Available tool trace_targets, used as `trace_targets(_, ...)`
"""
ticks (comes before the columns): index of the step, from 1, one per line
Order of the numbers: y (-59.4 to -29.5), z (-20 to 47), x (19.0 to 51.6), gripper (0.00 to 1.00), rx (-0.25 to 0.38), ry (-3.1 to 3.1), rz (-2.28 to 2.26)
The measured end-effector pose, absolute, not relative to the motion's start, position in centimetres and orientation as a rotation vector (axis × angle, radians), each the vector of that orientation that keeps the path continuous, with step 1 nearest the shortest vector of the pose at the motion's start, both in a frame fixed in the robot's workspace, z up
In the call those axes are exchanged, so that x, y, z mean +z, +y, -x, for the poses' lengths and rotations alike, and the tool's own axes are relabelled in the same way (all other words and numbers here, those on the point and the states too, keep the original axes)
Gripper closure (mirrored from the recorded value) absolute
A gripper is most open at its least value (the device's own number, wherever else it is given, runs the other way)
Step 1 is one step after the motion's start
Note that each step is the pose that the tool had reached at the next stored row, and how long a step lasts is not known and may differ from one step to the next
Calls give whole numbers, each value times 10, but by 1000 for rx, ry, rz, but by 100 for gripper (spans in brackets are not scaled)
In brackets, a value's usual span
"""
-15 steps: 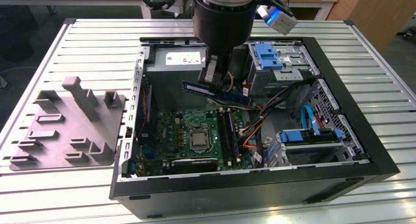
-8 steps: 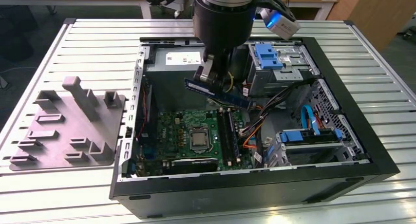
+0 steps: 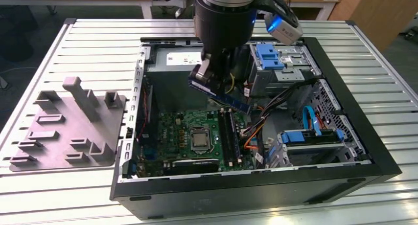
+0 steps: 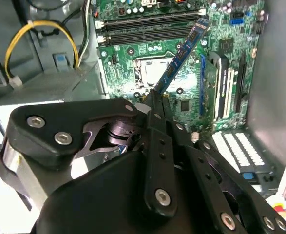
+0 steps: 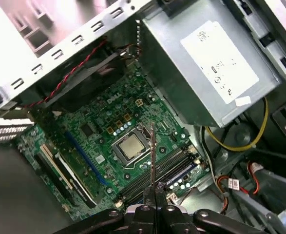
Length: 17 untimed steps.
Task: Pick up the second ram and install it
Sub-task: 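Insert the second ram into the second slot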
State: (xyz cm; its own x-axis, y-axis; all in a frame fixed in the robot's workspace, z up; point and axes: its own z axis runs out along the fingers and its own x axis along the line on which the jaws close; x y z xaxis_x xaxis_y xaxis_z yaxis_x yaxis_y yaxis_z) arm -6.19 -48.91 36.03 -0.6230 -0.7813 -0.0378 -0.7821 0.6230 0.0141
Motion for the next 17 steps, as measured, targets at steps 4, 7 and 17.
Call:
trace_targets(4,-489,62,360,89,44,2851,1249)
trace_targets(7,-489,62,360,89,42,2883,1169)
trace_targets(17,-489,62,359,89,38,2984,874)
